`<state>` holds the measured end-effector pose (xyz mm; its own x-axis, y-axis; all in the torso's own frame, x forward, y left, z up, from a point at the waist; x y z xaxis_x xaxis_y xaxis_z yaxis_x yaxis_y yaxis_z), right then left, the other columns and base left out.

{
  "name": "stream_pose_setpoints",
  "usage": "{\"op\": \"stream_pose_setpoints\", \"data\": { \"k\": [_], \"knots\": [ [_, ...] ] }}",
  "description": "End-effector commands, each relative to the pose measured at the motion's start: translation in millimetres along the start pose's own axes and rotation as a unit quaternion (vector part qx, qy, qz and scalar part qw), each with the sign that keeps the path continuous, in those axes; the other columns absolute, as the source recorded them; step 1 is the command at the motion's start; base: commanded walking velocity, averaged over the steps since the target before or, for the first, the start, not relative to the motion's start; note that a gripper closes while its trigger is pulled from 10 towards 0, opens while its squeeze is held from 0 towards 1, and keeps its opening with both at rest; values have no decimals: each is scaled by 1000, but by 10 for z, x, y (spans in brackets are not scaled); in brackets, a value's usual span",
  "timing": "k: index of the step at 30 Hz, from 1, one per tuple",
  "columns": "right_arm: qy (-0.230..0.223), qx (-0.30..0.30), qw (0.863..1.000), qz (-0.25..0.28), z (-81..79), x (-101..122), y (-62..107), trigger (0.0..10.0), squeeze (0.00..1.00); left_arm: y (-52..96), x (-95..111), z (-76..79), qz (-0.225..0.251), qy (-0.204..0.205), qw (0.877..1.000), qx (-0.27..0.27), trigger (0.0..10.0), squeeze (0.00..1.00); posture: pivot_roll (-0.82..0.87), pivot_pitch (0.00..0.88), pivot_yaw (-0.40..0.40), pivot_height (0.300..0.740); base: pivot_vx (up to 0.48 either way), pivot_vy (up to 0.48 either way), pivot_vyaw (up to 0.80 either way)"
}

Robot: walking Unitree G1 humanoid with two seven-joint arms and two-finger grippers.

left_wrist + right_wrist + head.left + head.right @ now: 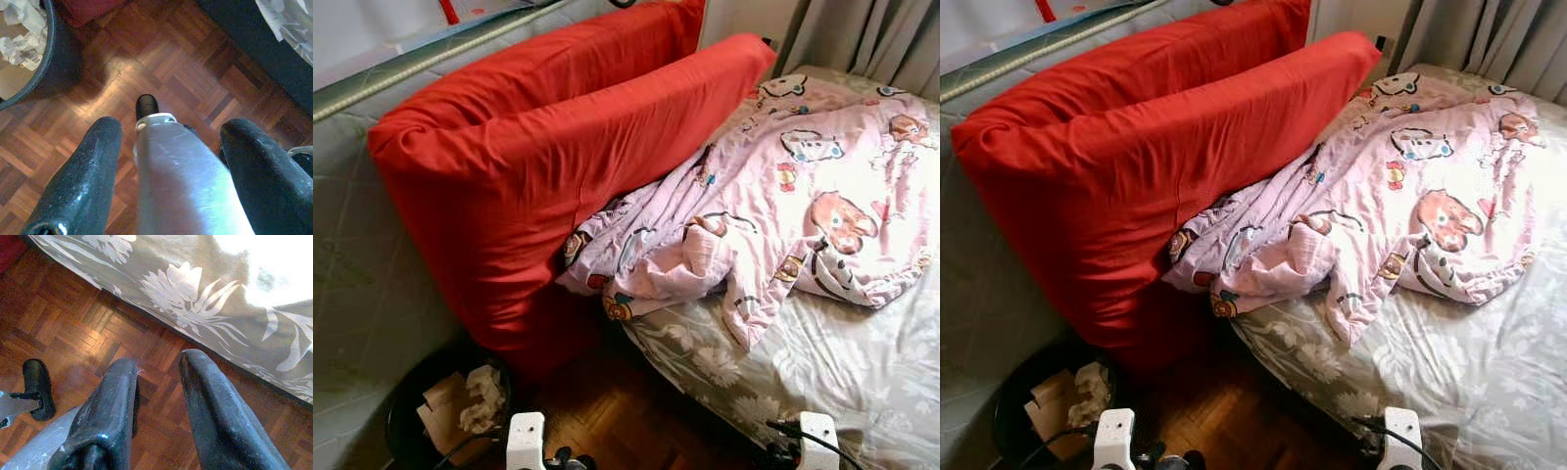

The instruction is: Clean up the room

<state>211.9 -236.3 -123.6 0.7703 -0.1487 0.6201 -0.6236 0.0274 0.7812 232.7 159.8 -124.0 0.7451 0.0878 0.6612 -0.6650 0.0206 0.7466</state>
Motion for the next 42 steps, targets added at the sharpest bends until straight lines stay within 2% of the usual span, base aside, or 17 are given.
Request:
{"op": "stream_pose_setpoints", "data": {
  "k": [1,8,13,20,23,29,30,31,32,34,35,36,41,42],
  "knots": [
    [-7,-1,1000,-6,12,-54,12,10000,0,21,-136,19,-22,-2,1000,2,10000,0,51,178,-17,740,300,0,0],
    [7,6,1000,-5,-4,-43,11,10000,0,2,-107,174,-19,-1,1000,-5,10000,0,51,177,-16,740,372,0,238],
    [-2,5,1000,-5,-2,-49,12,10000,0,7,-98,92,-17,-1,1000,-2,10000,0,51,177,-16,740,403,0,126],
    [-15,-1,1000,0,9,-43,13,10000,0,6,-82,80,-13,-3,1000,-3,10000,0,52,176,-17,740,402,0,0],
    [-14,-5,1000,0,21,-44,14,10000,0,-1,-34,75,-5,-11,1000,-4,10000,0,52,177,-18,740,0,0,0],
    [-44,-19,999,9,53,-38,19,10000,0,-26,143,93,25,-12,1000,-12,10000,0,57,178,-18,740,0,0,-272],
    [-46,-19,999,11,52,-34,19,10000,0,-25,174,49,31,-12,999,-11,10000,0,57,177,-18,740,0,0,-650],
    [-44,-17,999,13,52,-29,20,10000,0,-6,240,-150,43,-6,999,-5,10000,0,54,177,-18,740,0,0,-644],
    [-44,-17,999,13,52,-29,20,10000,0,-6,240,-150,43,-6,999,-5,10000,0,54,177,-18,740,0,0,-644],
    [-46,-9,999,26,34,11,20,10000,0,20,369,-348,68,2,998,2,10000,0,54,178,-18,740,0,0,-313],
    [-46,-9,999,26,34,11,20,10000,0,20,369,-348,68,2,998,2,10000,0,54,178,-18,740,0,0,0],
    [-45,-6,998,32,27,29,21,10000,0,25,485,-389,91,12,996,3,10000,0,55,177,-19,740,0,0,0],
    [-44,-1,998,40,19,51,25,10000,0,32,660,-401,126,21,992,4,10000,0,57,172,-21,740,0,0,0],
    [-43,4,998,52,13,83,30,10000,0,43,767,-393,150,25,988,3,10000,0,59,171,-20,740,0,0,0]
  ]
}}
Point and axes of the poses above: a point about 5 cm out from each wrist's last joint towards the gripper, its own y axis pointing back from the gripper into the wrist, its own x axis along the axis of the wrist's last joint, z = x × y, the point moved 6 cm from there along -y, pointing out of the wrist towards the gripper
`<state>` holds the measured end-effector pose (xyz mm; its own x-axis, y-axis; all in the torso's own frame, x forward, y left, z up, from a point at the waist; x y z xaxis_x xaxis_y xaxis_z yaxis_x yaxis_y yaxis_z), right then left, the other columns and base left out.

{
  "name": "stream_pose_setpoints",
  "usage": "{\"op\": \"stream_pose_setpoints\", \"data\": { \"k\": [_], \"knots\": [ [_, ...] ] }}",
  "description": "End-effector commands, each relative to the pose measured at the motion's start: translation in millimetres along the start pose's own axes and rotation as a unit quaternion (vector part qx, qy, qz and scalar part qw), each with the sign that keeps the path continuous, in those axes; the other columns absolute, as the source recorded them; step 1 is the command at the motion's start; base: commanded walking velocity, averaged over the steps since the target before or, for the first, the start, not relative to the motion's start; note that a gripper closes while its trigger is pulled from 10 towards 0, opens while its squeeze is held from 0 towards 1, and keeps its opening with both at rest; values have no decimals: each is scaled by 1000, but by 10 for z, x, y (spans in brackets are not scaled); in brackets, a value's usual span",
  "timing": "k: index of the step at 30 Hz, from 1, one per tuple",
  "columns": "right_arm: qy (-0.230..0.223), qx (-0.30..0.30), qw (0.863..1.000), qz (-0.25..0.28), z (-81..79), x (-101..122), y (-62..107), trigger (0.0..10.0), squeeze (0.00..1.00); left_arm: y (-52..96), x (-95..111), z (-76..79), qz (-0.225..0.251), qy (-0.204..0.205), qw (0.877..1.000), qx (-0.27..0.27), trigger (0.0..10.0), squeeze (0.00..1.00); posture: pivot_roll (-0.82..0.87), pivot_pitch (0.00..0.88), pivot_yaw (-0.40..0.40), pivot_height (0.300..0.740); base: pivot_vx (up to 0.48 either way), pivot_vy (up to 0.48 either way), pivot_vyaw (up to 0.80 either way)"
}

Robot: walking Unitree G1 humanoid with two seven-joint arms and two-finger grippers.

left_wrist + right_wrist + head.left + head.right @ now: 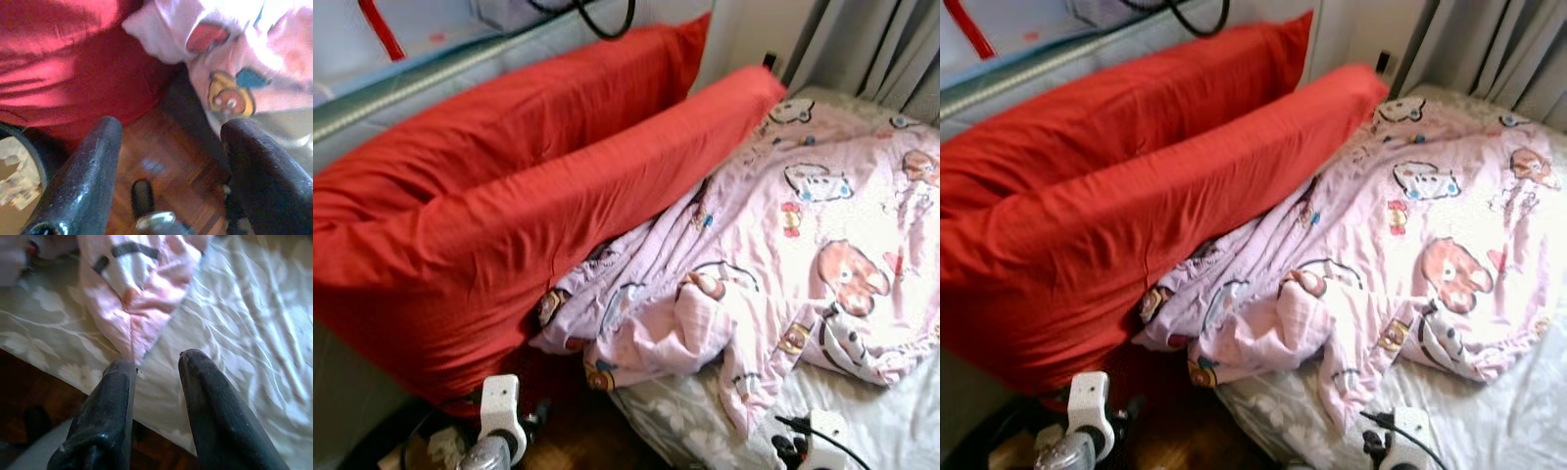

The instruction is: Clean up the room

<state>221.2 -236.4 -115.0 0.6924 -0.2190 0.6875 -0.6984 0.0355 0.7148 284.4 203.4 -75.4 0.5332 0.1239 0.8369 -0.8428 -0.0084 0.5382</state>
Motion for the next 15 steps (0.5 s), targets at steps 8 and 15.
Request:
{"op": "stream_pose_setpoints", "data": {
  "k": [8,15],
  "knots": [
    [-21,25,997,74,-26,141,56,10000,0,-21,713,283,162,-13,986,-31,10000,0,49,151,-14,740,0,0,0],
    [36,116,949,290,-993,1368,45,10000,0,102,978,327,234,-31,971,-46,10000,0,54,128,-9,740,0,0,0]
  ]
}}
Point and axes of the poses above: a point about 5 cm out from each wrist's last joint towards the gripper, its own y axis pointing back from the gripper into the wrist, its own x axis along the axis of the wrist's last joint, z = x × y, the point moved 6 cm from there along -y, pointing out of the wrist towards the gripper
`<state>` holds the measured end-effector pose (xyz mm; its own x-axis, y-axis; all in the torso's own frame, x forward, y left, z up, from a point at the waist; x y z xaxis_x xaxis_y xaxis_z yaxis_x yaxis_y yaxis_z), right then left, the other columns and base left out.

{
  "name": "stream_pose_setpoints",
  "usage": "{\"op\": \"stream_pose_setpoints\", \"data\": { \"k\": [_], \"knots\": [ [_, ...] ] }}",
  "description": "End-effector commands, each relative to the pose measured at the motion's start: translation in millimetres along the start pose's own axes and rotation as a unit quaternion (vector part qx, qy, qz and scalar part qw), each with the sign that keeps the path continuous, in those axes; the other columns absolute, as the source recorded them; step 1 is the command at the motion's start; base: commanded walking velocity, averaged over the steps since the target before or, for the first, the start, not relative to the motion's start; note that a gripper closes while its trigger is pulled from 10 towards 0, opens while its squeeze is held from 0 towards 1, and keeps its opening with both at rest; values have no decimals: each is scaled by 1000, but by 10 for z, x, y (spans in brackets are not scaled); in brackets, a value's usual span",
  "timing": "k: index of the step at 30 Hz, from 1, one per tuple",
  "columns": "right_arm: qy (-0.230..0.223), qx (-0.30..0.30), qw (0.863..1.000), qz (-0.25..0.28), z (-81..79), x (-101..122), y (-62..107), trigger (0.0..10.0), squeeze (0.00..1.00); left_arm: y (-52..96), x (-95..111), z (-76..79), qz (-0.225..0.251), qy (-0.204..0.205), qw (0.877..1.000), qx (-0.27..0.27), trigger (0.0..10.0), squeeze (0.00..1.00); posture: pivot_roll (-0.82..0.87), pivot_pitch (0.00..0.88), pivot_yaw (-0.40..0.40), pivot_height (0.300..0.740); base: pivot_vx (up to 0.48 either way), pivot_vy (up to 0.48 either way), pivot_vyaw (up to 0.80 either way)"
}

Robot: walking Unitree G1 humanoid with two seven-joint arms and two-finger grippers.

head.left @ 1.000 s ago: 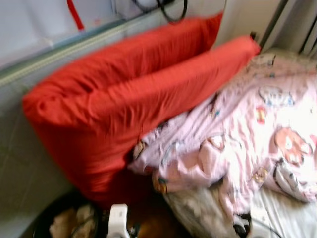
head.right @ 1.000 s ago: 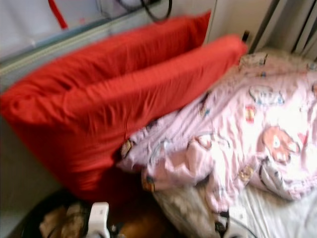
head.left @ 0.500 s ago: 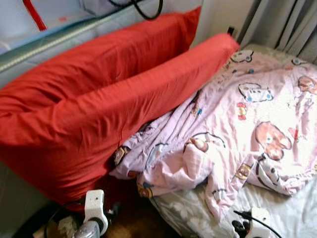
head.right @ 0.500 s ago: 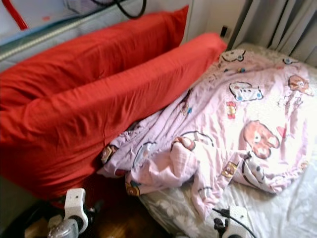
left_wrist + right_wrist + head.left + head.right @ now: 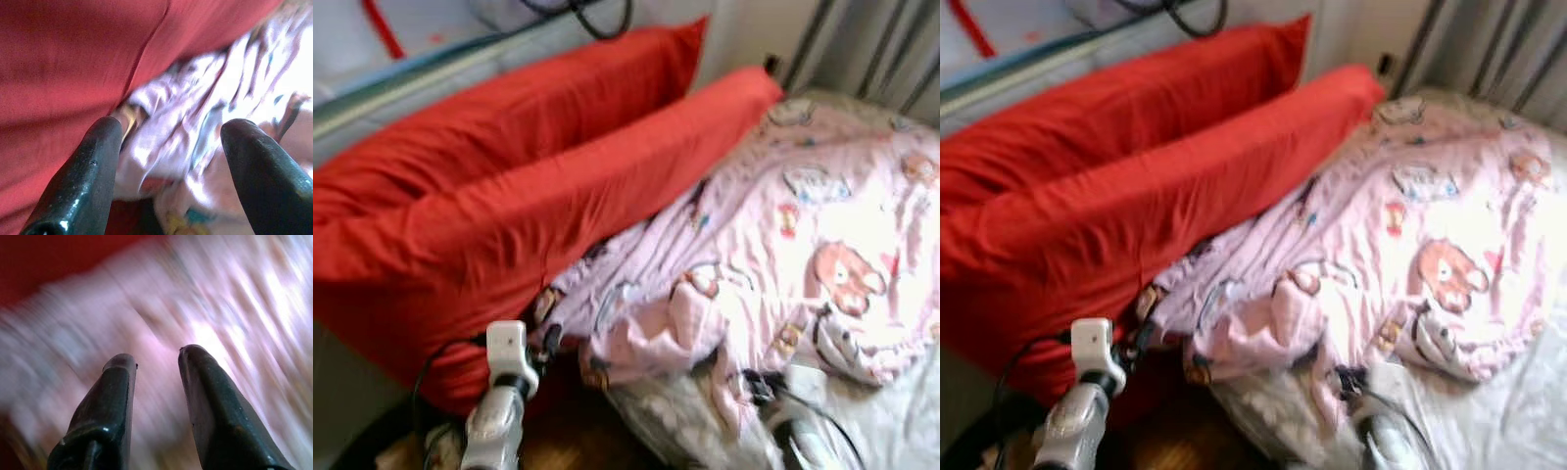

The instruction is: Clean up the room

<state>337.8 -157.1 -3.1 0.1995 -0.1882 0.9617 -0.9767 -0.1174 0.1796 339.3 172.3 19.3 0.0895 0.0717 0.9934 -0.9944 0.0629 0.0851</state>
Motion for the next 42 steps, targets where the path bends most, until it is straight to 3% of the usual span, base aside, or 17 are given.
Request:
{"op": "stream_pose_setpoints", "data": {
  "k": [1,9,17,25,33,37,42],
  "knots": [
    [15,-13,1000,7,118,-10,80,10000,0,93,-41,-105,-1,-2,1000,12,10000,0,54,128,-9,740,0,0,0],
    [41,7,998,46,86,143,91,10000,0,203,-25,-119,9,-6,1000,13,10000,0,47,103,-6,740,0,0,0],
    [46,-64,997,15,271,66,86,10000,0,190,24,-115,9,-12,1000,8,10000,0,59,139,-2,721,0,0,0],
    [44,-69,997,7,254,19,102,10000,0,203,15,-88,2,-17,1000,1,10000,0,62,173,-4,676,0,0,0],
    [39,-66,997,15,208,57,67,10000,0,203,15,-65,-1,-15,1000,-1,10000,0,65,189,-6,676,0,0,0],
    [47,-65,997,-6,189,8,37,10000,0,200,26,-53,-1,-14,1000,-3,10000,0,66,196,-5,676,0,0,0],
    [42,-58,997,1,158,26,32,10000,0,192,30,-47,-2,-13,1000,-4,10000,0,66,201,-6,646,0,0,0]
  ]
}}
Point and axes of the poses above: a point about 5 cm out from each wrist's last joint towards the gripper, its own y axis pointing back from the gripper into the wrist, its own x axis along the axis of the wrist's last joint, z = x × y, the point moved 6 cm from there along -y, pointing out of the wrist towards the gripper
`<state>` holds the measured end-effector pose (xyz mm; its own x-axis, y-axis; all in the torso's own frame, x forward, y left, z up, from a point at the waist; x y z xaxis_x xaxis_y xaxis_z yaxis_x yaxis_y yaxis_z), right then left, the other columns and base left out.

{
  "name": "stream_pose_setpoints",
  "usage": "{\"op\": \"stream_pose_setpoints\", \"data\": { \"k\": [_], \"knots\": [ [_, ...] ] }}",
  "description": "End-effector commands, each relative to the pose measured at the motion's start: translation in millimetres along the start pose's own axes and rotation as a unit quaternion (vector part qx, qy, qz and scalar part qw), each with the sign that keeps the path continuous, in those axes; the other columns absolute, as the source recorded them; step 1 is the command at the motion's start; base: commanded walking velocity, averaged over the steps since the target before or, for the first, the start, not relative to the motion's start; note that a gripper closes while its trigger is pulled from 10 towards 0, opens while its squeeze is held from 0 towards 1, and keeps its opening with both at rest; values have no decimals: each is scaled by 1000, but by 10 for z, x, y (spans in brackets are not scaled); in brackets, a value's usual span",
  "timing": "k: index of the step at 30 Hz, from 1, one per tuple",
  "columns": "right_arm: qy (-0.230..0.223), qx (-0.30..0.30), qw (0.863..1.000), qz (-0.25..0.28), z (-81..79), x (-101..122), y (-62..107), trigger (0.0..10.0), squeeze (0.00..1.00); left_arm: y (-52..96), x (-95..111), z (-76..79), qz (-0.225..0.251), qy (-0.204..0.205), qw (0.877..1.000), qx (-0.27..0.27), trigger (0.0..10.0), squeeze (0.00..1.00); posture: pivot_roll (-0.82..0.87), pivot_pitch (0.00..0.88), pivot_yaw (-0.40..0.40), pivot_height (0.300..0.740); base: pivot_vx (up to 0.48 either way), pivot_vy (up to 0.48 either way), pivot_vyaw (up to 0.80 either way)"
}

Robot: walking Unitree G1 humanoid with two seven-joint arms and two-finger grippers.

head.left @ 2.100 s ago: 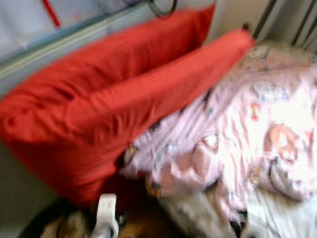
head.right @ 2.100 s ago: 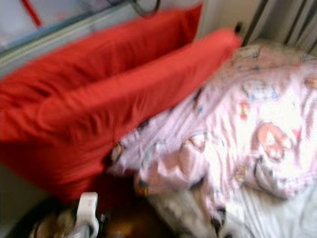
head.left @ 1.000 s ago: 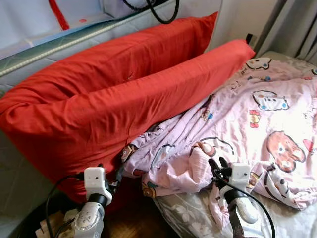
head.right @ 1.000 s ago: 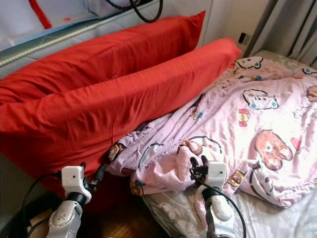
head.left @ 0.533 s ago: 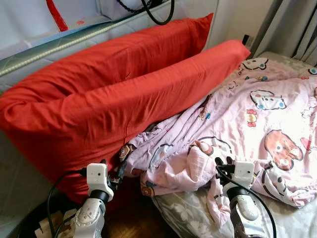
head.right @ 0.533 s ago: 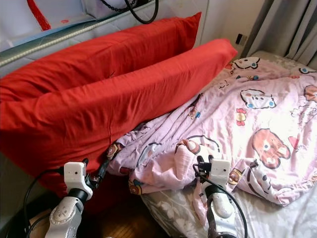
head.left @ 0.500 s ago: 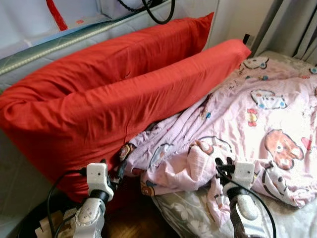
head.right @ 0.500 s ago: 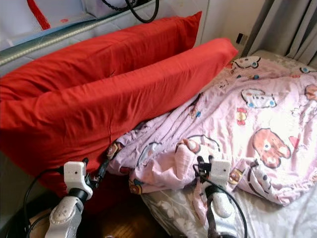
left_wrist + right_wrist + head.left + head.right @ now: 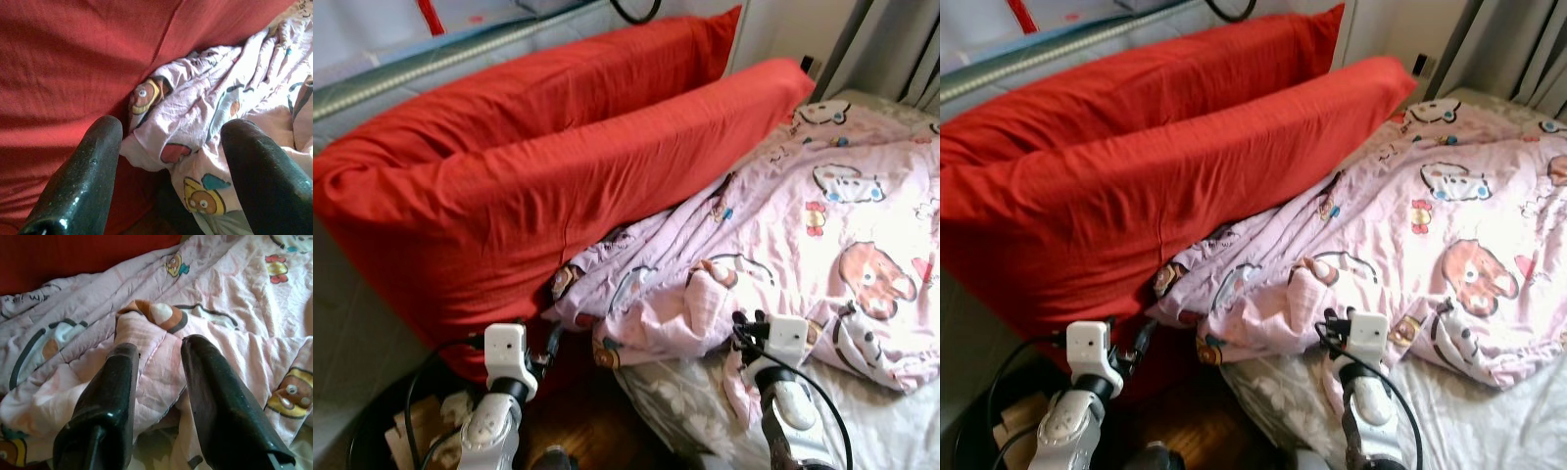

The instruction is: Clean up the room

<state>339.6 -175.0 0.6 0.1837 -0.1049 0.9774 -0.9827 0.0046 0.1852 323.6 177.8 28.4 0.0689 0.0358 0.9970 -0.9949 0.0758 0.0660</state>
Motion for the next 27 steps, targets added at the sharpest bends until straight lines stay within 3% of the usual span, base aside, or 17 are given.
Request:
{"op": "stream_pose_setpoints", "data": {
  "k": [1,19,27],
  "knots": [
    [-4,3,1000,-2,-14,-36,26,10000,0,24,-49,-3,-11,6,1000,3,10000,0,66,203,-6,646,0,0,0],
    [-13,27,999,-29,-150,-155,37,10000,0,18,-49,42,-14,9,1000,-2,10000,0,69,208,-7,646,0,0,0],
    [-11,21,998,-58,-139,-271,54,10000,0,17,-51,57,-15,10,1000,-6,10000,0,70,209,-5,646,0,0,0]
  ]
}}
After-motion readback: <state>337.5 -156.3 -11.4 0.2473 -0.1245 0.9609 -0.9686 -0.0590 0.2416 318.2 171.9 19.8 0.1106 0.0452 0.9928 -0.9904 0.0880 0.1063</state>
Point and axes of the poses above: a point about 5 cm out from each wrist's last joint towards the gripper, its own y axis pointing back from the gripper into the wrist, its own x axis along the axis of the wrist's last joint, z = x × y, the point moved 6 cm from there along -y, pointing out of the wrist towards the gripper
